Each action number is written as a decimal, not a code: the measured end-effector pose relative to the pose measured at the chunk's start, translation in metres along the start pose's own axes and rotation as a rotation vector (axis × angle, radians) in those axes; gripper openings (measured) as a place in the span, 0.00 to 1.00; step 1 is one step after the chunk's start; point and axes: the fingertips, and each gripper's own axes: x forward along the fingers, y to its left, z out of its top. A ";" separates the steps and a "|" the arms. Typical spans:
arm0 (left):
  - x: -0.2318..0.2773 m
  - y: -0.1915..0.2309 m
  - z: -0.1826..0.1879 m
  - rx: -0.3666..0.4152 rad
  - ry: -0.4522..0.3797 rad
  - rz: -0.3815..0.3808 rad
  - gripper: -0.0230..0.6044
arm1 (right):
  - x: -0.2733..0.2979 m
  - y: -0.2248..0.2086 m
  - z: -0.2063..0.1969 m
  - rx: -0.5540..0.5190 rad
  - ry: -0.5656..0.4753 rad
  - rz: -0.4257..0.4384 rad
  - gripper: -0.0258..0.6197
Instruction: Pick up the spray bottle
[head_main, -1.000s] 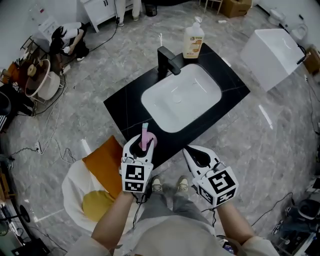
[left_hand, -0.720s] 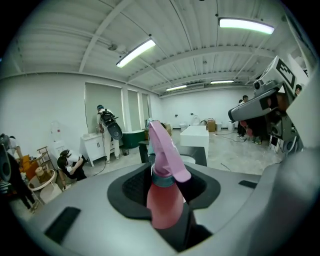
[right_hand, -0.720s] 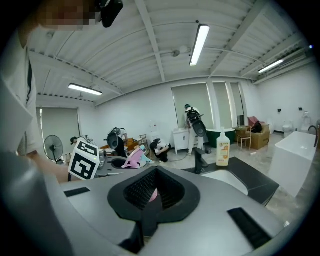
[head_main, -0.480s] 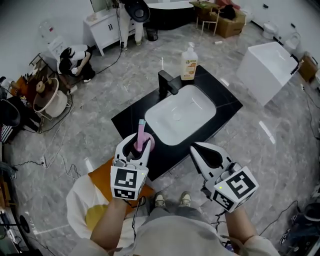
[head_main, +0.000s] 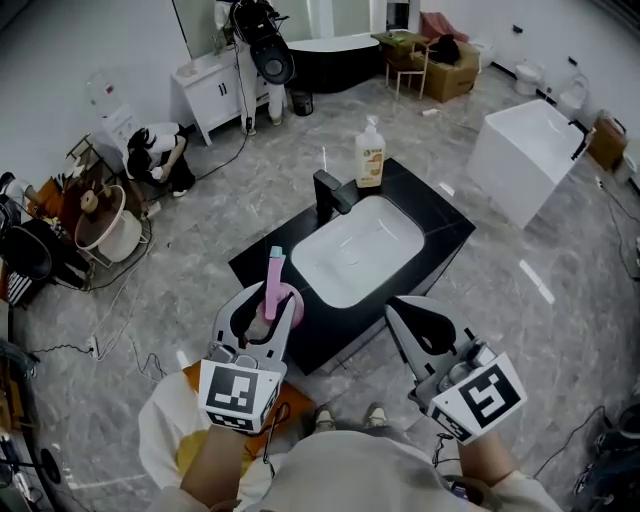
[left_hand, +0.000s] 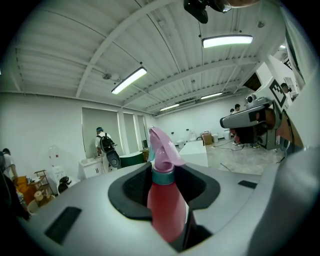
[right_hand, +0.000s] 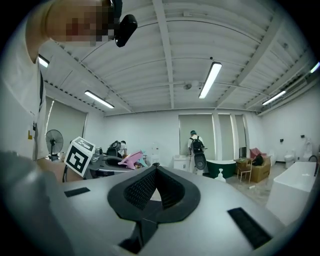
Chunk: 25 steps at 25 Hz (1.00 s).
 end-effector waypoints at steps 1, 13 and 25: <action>-0.004 -0.003 0.003 0.003 -0.008 -0.001 0.28 | -0.003 0.001 -0.001 -0.002 -0.001 -0.002 0.09; -0.032 -0.038 0.016 -0.034 -0.036 -0.015 0.27 | -0.028 0.020 -0.011 -0.008 0.010 0.011 0.09; -0.038 -0.050 -0.013 -0.036 0.034 -0.049 0.27 | -0.017 0.033 -0.038 0.023 0.071 0.063 0.09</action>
